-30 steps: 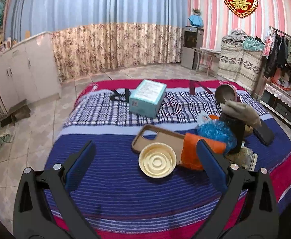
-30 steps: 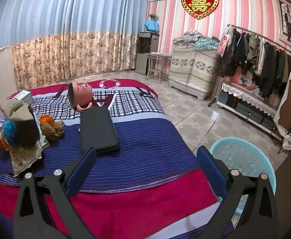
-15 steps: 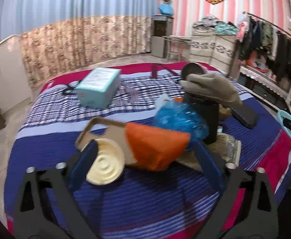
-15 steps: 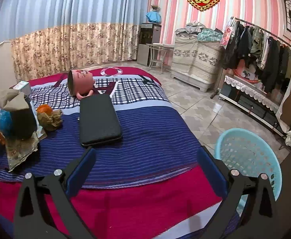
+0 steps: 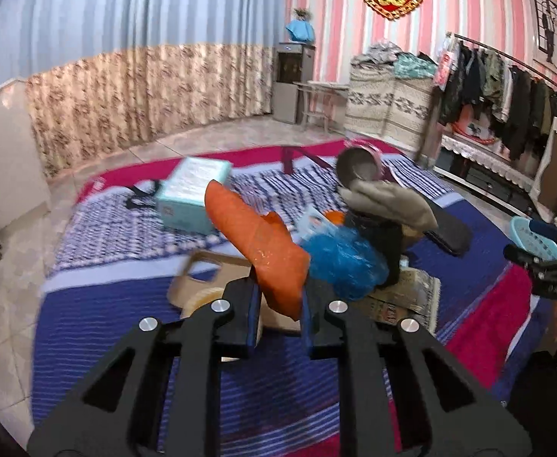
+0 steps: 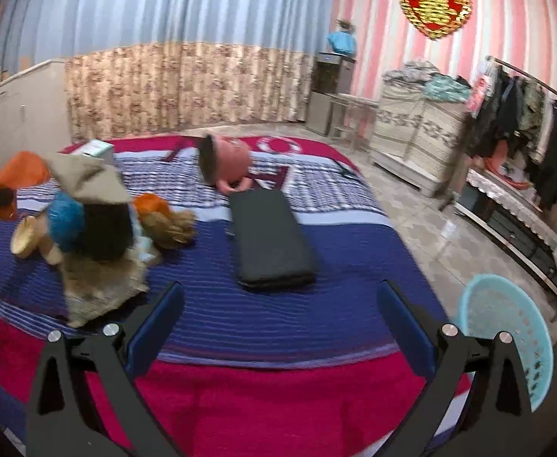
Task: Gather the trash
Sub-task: 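Grasp the orange cloth with the left tool while the right tool grasps the beige cloth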
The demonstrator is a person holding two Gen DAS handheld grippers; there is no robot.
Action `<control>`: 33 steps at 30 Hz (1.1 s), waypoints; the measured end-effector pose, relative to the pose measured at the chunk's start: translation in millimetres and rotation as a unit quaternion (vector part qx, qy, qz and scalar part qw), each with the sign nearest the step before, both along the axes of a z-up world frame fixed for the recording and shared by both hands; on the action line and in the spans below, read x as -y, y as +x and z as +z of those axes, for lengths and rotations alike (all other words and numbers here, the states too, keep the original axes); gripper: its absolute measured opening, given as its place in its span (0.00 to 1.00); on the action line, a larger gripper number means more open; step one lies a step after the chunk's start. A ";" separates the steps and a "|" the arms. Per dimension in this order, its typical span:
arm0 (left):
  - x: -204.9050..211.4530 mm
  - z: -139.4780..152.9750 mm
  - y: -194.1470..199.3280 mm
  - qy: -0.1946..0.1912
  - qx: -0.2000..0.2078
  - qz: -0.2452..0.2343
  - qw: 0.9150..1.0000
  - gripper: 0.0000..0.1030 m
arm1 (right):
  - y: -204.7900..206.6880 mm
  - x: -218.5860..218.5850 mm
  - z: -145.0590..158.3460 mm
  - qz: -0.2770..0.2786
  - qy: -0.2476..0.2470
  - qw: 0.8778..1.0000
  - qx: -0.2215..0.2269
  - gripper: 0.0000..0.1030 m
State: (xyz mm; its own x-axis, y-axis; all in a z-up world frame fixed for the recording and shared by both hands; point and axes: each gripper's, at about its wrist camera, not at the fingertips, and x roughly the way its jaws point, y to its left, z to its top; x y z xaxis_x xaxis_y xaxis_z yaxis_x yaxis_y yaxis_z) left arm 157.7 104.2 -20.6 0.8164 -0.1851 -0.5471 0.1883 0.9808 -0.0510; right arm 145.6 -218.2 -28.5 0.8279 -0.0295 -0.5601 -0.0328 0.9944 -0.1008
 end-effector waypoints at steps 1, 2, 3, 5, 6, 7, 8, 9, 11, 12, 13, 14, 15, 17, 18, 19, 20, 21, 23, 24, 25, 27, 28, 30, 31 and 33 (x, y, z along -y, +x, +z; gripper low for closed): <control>-4.5 4.6 -0.7 0.001 0.002 0.005 1.000 0.15 | 1.2 -7.0 1.7 0.010 0.006 1.000 0.000 0.96; -7.7 7.7 -1.7 0.001 0.004 0.009 1.000 0.15 | 2.3 -14.1 3.4 0.019 0.011 1.000 0.001 0.96; -12.6 11.5 -3.6 0.002 0.008 0.014 1.000 0.15 | 4.1 -26.4 6.4 0.034 0.016 0.999 0.002 0.96; -18.8 16.3 -6.9 0.003 0.015 0.020 1.000 0.15 | 7.8 -45.4 11.3 0.056 0.014 0.998 0.005 0.96; -22.3 17.9 -8.3 0.004 0.018 0.024 1.000 0.15 | 9.9 -56.3 13.4 0.066 0.010 0.998 0.007 0.96; -24.7 18.7 -9.0 0.004 0.019 0.027 0.999 0.15 | 11.3 -64.3 15.6 0.074 0.006 0.997 0.009 0.96; -27.3 19.2 -9.4 0.004 0.019 0.031 0.999 0.15 | 13.6 -73.2 17.7 0.082 0.001 0.997 0.011 0.96; -29.3 19.1 -9.3 0.004 0.018 0.034 0.999 0.15 | 17.6 -84.8 20.2 0.092 -0.004 0.996 0.014 0.96; -31.6 18.9 -9.0 0.006 0.016 0.038 0.999 0.15 | 25.0 -102.1 23.1 0.107 -0.010 0.994 0.015 0.96; -33.3 18.9 -8.8 0.007 0.016 0.041 0.999 0.15 | 29.2 -111.6 24.3 0.115 -0.011 0.993 0.014 0.95; -34.4 18.8 -8.3 0.008 0.016 0.043 0.999 0.15 | 32.7 -120.0 24.7 0.123 -0.013 0.992 0.013 0.95; -36.4 19.1 -7.9 0.009 0.018 0.046 0.999 0.15 | 35.8 -126.7 24.3 0.130 -0.014 0.991 0.012 0.93; -38.2 19.7 -7.5 0.008 0.018 0.048 0.999 0.15 | 40.3 -134.8 24.2 0.140 -0.018 0.990 0.010 0.84; -40.8 21.5 -6.2 0.005 0.018 0.052 0.998 0.15 | 47.6 -144.4 21.8 0.154 -0.021 0.988 -0.002 0.56; -41.4 22.9 -5.6 0.005 0.019 0.054 0.998 0.15 | 51.0 -146.0 20.4 0.160 -0.018 0.987 -0.010 0.37; -41.5 24.5 -5.0 0.006 0.021 0.056 0.998 0.15 | 54.5 -146.0 20.0 0.169 -0.008 0.986 -0.016 0.29; -40.6 26.1 -4.8 0.007 0.023 0.057 0.998 0.15 | 55.2 -143.4 21.0 0.171 0.000 0.985 -0.015 0.20; -38.7 28.3 -4.9 0.007 0.026 0.058 0.998 0.15 | 53.7 -139.1 22.7 0.170 0.008 0.985 -0.006 0.15; -35.9 32.5 -3.8 0.007 0.032 0.057 0.998 0.15 | 49.5 -125.8 29.2 0.165 0.022 0.986 0.015 0.12; -32.8 35.6 -2.6 0.005 0.036 0.055 0.998 0.15 | 46.7 -115.6 33.7 0.160 0.032 0.986 0.026 0.11; -30.9 37.0 -1.3 0.003 0.037 0.055 0.998 0.15 | 47.1 -106.7 37.6 0.152 0.041 0.987 0.033 0.11; -21.7 42.0 3.5 -0.002 0.039 0.049 0.998 0.15 | 43.5 -80.5 44.3 0.134 0.059 0.989 0.036 0.11; -17.6 43.9 5.4 -0.004 0.040 0.046 0.998 0.15 | 42.3 -69.9 45.5 0.126 0.062 0.989 0.037 0.11; -4.2 48.4 9.1 -0.008 0.043 0.036 0.998 0.15 | 35.6 -42.5 48.3 0.105 0.064 0.992 0.041 0.11; 1.2 49.9 10.2 -0.008 0.044 0.031 0.998 0.15 | 30.9 -26.4 49.3 0.092 0.067 0.993 0.042 0.11; 18.2 53.3 12.7 -0.007 0.048 0.019 0.999 0.15 | 21.4 4.0 51.3 0.066 0.069 0.994 0.046 0.11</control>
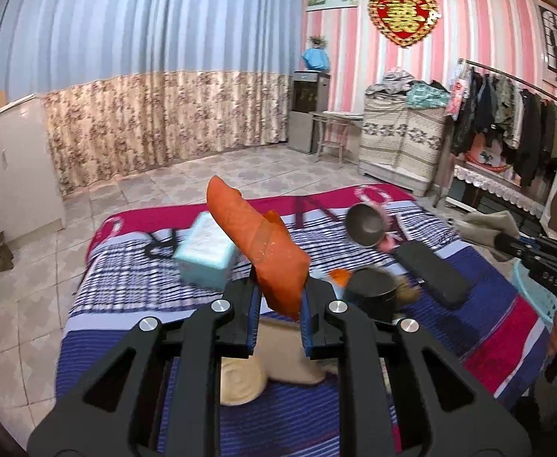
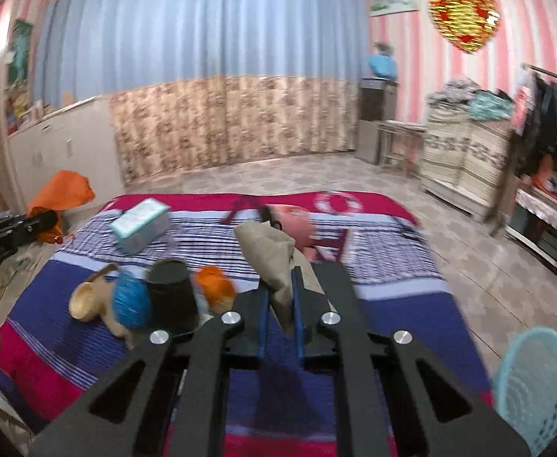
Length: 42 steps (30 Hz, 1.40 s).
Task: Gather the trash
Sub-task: 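Grasp the orange cloth with the left tool while the right tool grasps the beige cloth, then carry the orange cloth and beige cloth over the light blue basket with both tools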
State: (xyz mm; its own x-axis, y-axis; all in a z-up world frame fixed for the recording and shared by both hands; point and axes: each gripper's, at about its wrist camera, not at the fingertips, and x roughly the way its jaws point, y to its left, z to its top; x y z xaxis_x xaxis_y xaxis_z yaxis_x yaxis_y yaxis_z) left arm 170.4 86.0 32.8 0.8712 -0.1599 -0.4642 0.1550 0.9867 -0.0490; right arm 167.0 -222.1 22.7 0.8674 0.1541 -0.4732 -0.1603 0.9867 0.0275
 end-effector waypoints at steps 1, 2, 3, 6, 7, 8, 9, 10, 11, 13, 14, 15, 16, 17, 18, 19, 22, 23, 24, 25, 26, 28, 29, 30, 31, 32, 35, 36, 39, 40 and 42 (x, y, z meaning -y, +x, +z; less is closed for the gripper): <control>8.4 1.3 0.6 0.001 0.002 -0.006 1.000 0.15 | -3.9 8.7 0.3 -0.009 -0.002 1.000 0.001 0.11; 17.4 3.2 1.8 0.001 0.003 -0.013 1.000 0.15 | -11.5 25.9 0.8 -0.027 -0.006 1.000 0.002 0.11; 28.8 5.1 3.2 0.000 0.004 -0.022 1.000 0.15 | -17.3 39.1 0.9 -0.040 -0.008 0.999 0.003 0.11; 57.3 8.1 6.4 -0.004 0.004 -0.043 0.999 0.15 | -34.1 76.3 1.7 -0.078 -0.007 0.997 0.006 0.11; 64.7 7.7 6.1 -0.004 0.005 -0.049 0.999 0.15 | -39.8 89.6 1.8 -0.091 -0.004 0.996 0.008 0.11; 77.4 8.2 6.7 -0.002 0.006 -0.058 0.998 0.15 | -44.9 101.6 1.2 -0.104 -0.002 0.994 0.009 0.11; 85.6 8.5 6.0 -0.001 0.006 -0.062 0.998 0.15 | -51.9 118.7 -0.6 -0.125 -0.002 0.992 0.012 0.11; 98.9 8.0 6.1 0.000 0.006 -0.072 0.997 0.15 | -55.4 130.0 -2.4 -0.136 -0.001 0.991 0.012 0.11; 108.4 7.7 6.6 0.002 0.006 -0.079 0.997 0.15 | -59.7 143.8 -5.5 -0.150 0.001 0.989 0.012 0.11; 132.4 5.7 8.7 0.006 0.003 -0.095 0.995 0.15 | -64.9 164.7 -11.2 -0.170 0.006 0.985 0.010 0.11; 141.1 4.3 9.3 0.007 0.001 -0.101 0.995 0.15 | -66.4 174.7 -14.3 -0.180 0.006 0.984 0.009 0.11; 149.3 3.2 9.7 0.008 0.000 -0.106 0.994 0.15 | -69.2 188.0 -17.9 -0.194 0.004 0.981 0.007 0.11; 160.4 1.8 10.7 0.008 -0.003 -0.113 0.994 0.15 | -72.3 191.8 -19.4 -0.199 0.003 0.980 0.006 0.11; 170.5 0.3 11.3 0.007 -0.006 -0.121 0.993 0.15 | -74.7 200.5 -19.7 -0.206 0.004 0.978 0.007 0.11; 181.4 -1.0 11.7 0.006 -0.007 -0.129 0.992 0.15 | -77.5 209.4 -20.0 -0.215 0.004 0.977 0.010 0.11; 192.8 -2.5 11.5 0.006 -0.008 -0.136 0.991 0.15 | -80.1 217.8 -20.3 -0.223 0.004 0.975 0.011 0.11; 223.2 -7.5 11.3 0.006 -0.013 -0.160 0.987 0.15 | -85.2 241.5 -24.4 -0.244 0.004 0.970 0.008 0.11; 233.8 -9.0 10.6 0.007 -0.014 -0.168 0.986 0.15 | -85.6 247.7 -26.2 -0.248 0.007 0.969 0.006 0.11; 247.6 -11.1 9.6 0.009 -0.015 -0.180 0.984 0.15 | -87.1 256.1 -28.1 -0.255 0.010 0.967 0.005 0.11; 257.1 -12.7 8.7 0.011 -0.015 -0.187 0.982 0.15 | -87.7 261.7 -29.6 -0.260 0.010 0.965 0.003 0.11; 267.7 -14.6 7.7 0.014 -0.015 -0.194 0.981 0.15 | -87.9 266.3 -30.9 -0.265 0.008 0.964 0.001 0.11; 290.3 -20.1 3.7 0.022 -0.017 -0.211 0.977 0.15 | -88.5 271.5 -33.1 -0.270 0.006 0.963 -0.001 0.11; 299.9 -21.6 3.2 0.025 -0.017 -0.218 0.975 0.15 | -89.9 274.3 -34.1 -0.271 0.008 0.962 -0.001 0.11; 310.0 -22.4 2.2 0.027 -0.017 -0.225 0.974 0.15 | -90.7 280.0 -35.7 -0.274 0.009 0.962 -0.002 0.11; 321.2 -24.4 0.6 0.030 -0.017 -0.234 0.972 0.15 | -90.7 282.6 -36.9 -0.275 0.010 0.961 -0.003 0.11; 330.2 -25.7 -2.1 0.032 -0.016 -0.241 0.970 0.15 | -90.5 287.6 -38.8 -0.279 0.011 0.960 -0.005 0.11; 355.2 -29.7 -8.2 0.037 -0.013 -0.258 0.965 0.15 | -92.4 299.7 -41.5 -0.286 0.018 0.958 -0.006 0.11; 363.6 -31.4 -9.6 0.038 -0.014 -0.265 0.964 0.15 | -94.3 302.1 -42.6 -0.288 0.017 0.957 -0.006 0.11; 382.9 -34.8 -10.7 0.043 -0.015 -0.273 0.961 0.15 | -97.7 313.4 -46.9 -0.298 0.019 0.954 -0.008 0.11; 389.9 -36.1 -10.3 0.044 -0.017 -0.276 0.960 0.15 | -98.6 316.4 -47.6 -0.301 0.022 0.953 -0.009 0.11; 401.7 -39.1 -11.2 0.045 -0.020 -0.282 0.958 0.15 | -103.3 322.8 -50.0 -0.311 0.030 0.950 -0.010 0.11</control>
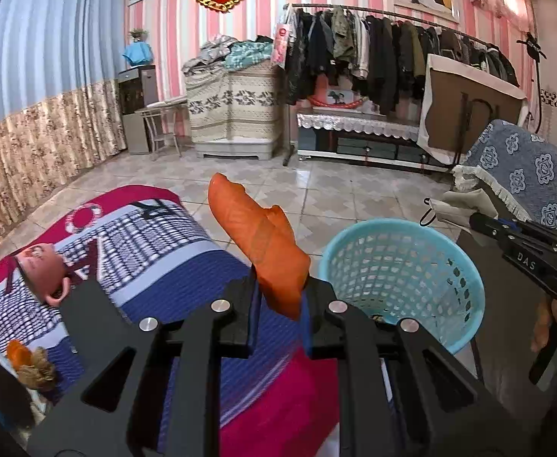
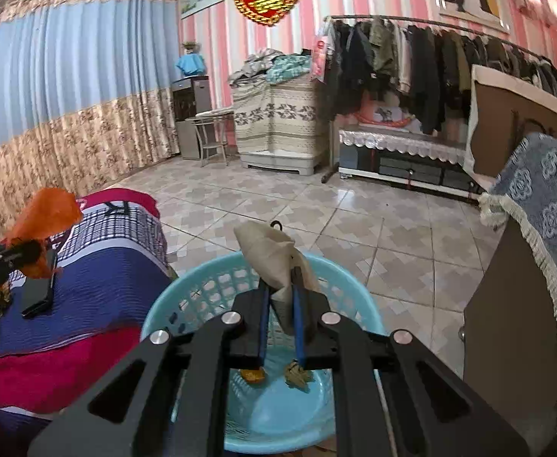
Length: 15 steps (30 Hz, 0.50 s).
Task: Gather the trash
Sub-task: 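Carry the orange cloth and beige cloth over the light blue basket with both tools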
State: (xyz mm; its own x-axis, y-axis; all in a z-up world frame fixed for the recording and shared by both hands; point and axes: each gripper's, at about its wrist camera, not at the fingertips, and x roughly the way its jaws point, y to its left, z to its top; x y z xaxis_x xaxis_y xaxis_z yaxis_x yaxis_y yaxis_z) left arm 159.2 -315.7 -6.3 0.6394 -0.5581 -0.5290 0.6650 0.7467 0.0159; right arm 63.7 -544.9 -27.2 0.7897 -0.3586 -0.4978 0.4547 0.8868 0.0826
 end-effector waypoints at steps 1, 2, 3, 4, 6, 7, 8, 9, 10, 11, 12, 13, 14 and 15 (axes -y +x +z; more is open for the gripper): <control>3.0 -1.3 -1.3 0.001 0.001 -0.002 1.000 0.15 | -2.4 2.7 -0.6 -0.005 0.002 1.000 0.000 0.11; 7.5 -2.6 -2.2 0.002 0.001 -0.006 1.000 0.15 | -5.0 5.6 -1.5 -0.010 0.004 1.000 0.000 0.11; 12.4 -3.7 -3.4 0.003 0.002 -0.009 1.000 0.15 | -7.4 7.7 -2.3 -0.014 0.008 1.000 0.002 0.11; 17.3 -5.4 -4.3 0.004 0.001 -0.012 1.000 0.15 | -9.8 11.6 -3.2 -0.016 0.011 1.000 0.003 0.11; 26.4 -8.4 -5.6 0.004 -0.002 -0.018 1.000 0.15 | -12.9 15.1 -5.4 -0.021 0.016 1.000 0.003 0.11; 31.1 -10.3 -6.6 0.005 -0.004 -0.021 1.000 0.15 | -14.2 16.7 -6.3 -0.023 0.019 1.000 0.004 0.11; 34.2 -11.1 -6.4 0.006 -0.004 -0.024 1.000 0.15 | -15.9 19.0 -6.7 -0.025 0.022 0.999 0.005 0.11; 37.6 -12.3 -7.4 0.006 -0.005 -0.026 1.000 0.15 | -16.7 19.6 -7.0 -0.027 0.023 0.999 0.006 0.11; 43.0 -14.0 -8.7 0.007 -0.006 -0.031 0.999 0.15 | -16.9 20.5 -6.8 -0.029 0.024 0.999 0.007 0.11; 45.8 -16.2 -10.3 0.008 -0.006 -0.034 0.999 0.15 | -16.8 22.2 -6.8 -0.030 0.026 0.999 0.008 0.11; 51.2 -17.7 -12.0 0.010 -0.006 -0.039 0.999 0.15 | -16.3 22.8 -7.1 -0.031 0.026 0.999 0.008 0.11; 55.5 -18.9 -13.4 0.012 -0.006 -0.043 0.999 0.15 | -16.3 23.1 -7.7 -0.032 0.027 0.999 0.007 0.11; 58.8 -20.0 -14.7 0.013 -0.007 -0.047 0.999 0.15 | -15.7 23.6 -8.6 -0.034 0.027 0.999 0.005 0.11; 62.0 -20.6 -15.7 0.014 -0.007 -0.050 0.999 0.15 | -16.4 23.7 -9.7 -0.035 0.028 0.999 0.005 0.11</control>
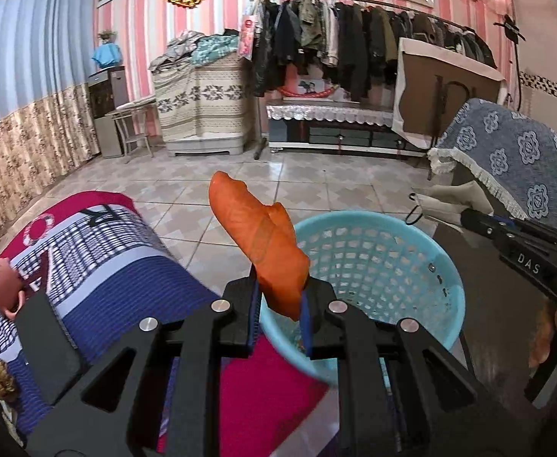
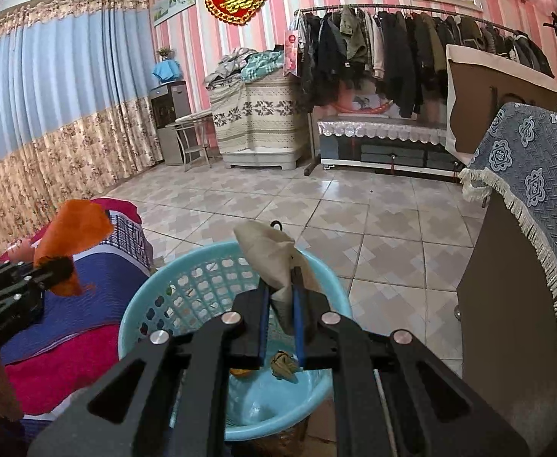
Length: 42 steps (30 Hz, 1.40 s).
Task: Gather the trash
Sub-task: 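Carry the orange cloth and beige cloth over the light blue basket with both tools, then open the left tool to drop the orange cloth into the basket, then open the right tool to drop the beige cloth into the basket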
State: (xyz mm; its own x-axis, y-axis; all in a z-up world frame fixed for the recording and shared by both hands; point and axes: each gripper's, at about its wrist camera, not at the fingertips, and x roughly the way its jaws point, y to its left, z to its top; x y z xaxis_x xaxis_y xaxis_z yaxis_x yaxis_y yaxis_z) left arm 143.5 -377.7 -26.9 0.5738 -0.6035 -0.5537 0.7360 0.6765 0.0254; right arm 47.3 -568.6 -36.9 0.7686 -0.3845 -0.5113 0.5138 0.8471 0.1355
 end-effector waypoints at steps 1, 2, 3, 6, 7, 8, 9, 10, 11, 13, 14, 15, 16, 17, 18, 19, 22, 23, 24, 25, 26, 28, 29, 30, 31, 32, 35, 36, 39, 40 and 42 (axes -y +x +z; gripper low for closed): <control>4.2 -1.2 -1.5 0.001 0.000 -0.006 1.000 0.15 | -1.7 -0.2 -1.1 -0.002 0.002 1.000 0.001 0.11; 8.6 -2.3 -2.9 0.002 0.001 -0.011 1.000 0.15 | -2.0 1.1 -1.5 -0.004 0.007 1.000 0.004 0.11; 13.6 -3.9 -3.9 0.005 0.003 -0.015 1.000 0.15 | -1.1 1.4 -0.7 -0.006 0.010 1.000 0.006 0.11; 26.7 -8.5 -4.0 0.011 0.003 -0.025 1.000 0.15 | -2.0 1.3 -3.2 -0.007 0.014 1.000 0.008 0.11; 31.9 -10.0 -3.0 0.013 0.002 -0.028 1.000 0.15 | -2.1 1.3 -3.3 -0.007 0.014 1.000 0.008 0.11; 36.5 -10.8 -1.8 0.015 0.003 -0.029 0.999 0.15 | -1.6 1.4 -4.0 -0.006 0.016 1.000 0.008 0.11; 40.4 -11.7 -0.1 0.017 0.001 -0.031 0.999 0.16 | -0.2 1.0 -4.7 -0.005 0.018 1.000 0.008 0.11; 45.2 -13.4 2.7 0.019 -0.006 -0.036 0.999 0.16 | 0.4 1.0 -6.0 -0.005 0.019 1.000 0.007 0.11; 48.3 -14.7 5.3 0.019 -0.012 -0.039 0.999 0.16 | 0.6 1.2 -6.9 -0.005 0.019 1.000 0.006 0.11; 56.0 -18.4 8.9 0.025 -0.018 -0.042 0.999 0.27 | 1.7 1.4 -8.9 -0.006 0.022 1.000 0.005 0.11; 59.4 -20.5 9.3 0.030 -0.019 -0.043 0.998 0.32 | 1.6 1.8 -9.8 -0.006 0.024 1.000 0.005 0.11; 61.3 -22.4 9.3 0.035 -0.018 -0.042 0.998 0.40 | 1.0 3.4 -10.9 -0.007 0.026 1.000 0.005 0.11; 62.1 -24.2 8.6 0.036 -0.014 -0.041 0.998 0.45 | 0.7 4.3 -11.4 -0.008 0.028 1.000 0.005 0.11; 61.5 -25.2 8.5 0.037 -0.015 -0.041 0.998 0.47 | 0.5 5.0 -12.0 -0.009 0.029 1.000 0.006 0.11; 60.8 -26.8 8.8 0.038 -0.016 -0.041 0.998 0.50 | 0.7 5.8 -12.3 -0.010 0.031 0.999 0.006 0.11; 60.8 -26.4 9.2 0.038 -0.018 -0.038 0.998 0.53 | 0.6 6.3 -12.4 -0.010 0.032 0.999 0.007 0.11; 54.2 -27.2 12.6 0.032 -0.022 -0.026 0.999 0.65 | 2.5 4.4 -13.6 -0.006 0.029 1.000 0.003 0.11; 49.0 -25.2 14.1 0.027 -0.021 -0.018 0.999 0.69 | 3.6 3.4 -14.3 -0.005 0.028 1.000 0.001 0.11; 42.4 -21.6 16.8 0.019 -0.017 -0.006 1.000 0.76 | 4.6 2.1 -14.8 -0.004 0.027 1.000 0.000 0.11; 38.0 -19.9 18.3 0.015 -0.013 0.003 1.000 0.80 | 5.7 0.9 -15.0 -0.003 0.027 1.000 -0.001 0.11; 31.2 -16.4 20.8 0.011 -0.006 0.016 1.000 0.82 | 7.0 -0.3 -14.9 -0.002 0.026 1.000 -0.002 0.11; 19.5 -11.2 25.8 0.010 0.009 0.035 0.999 0.86 | 11.5 -3.7 -14.4 0.001 0.024 1.000 -0.003 0.11; 13.2 -7.9 28.9 0.010 0.016 0.047 0.999 0.87 | 14.1 -6.4 -14.3 0.003 0.023 1.000 -0.003 0.11; 6.7 -5.6 32.0 0.010 0.024 0.060 0.998 0.89 | 18.4 -10.5 -14.1 0.006 0.020 1.000 -0.005 0.11; -1.9 -2.8 35.7 0.009 0.031 0.075 0.997 0.91 | 22.9 -14.0 -14.0 0.009 0.018 1.000 -0.005 0.11; -9.9 -0.3 39.1 0.007 0.035 0.087 0.996 0.92 | 25.4 -15.2 -14.1 0.011 0.019 1.000 -0.005 0.11; -35.7 6.0 50.3 -0.003 0.039 0.118 0.992 0.93 | 40.7 -24.2 -16.9 0.021 0.019 1.000 -0.010 0.11; -41.2 8.1 53.1 -0.004 0.042 0.128 0.991 0.93 | 46.7 -27.7 -19.0 0.024 0.018 0.999 -0.014 0.11; -61.3 12.4 60.0 -0.004 0.049 0.152 0.987 0.93 | 59.1 -33.3 -24.5 0.024 0.021 0.999 -0.024 0.11; -65.6 13.3 61.9 -0.004 0.051 0.157 0.986 0.94 | 62.0 -33.5 -26.5 0.024 0.024 0.999 -0.026 0.12; -73.4 14.6 63.8 -0.003 0.055 0.164 0.985 0.94 | 65.6 -32.9 -29.8 0.019 0.028 0.999 -0.030 0.14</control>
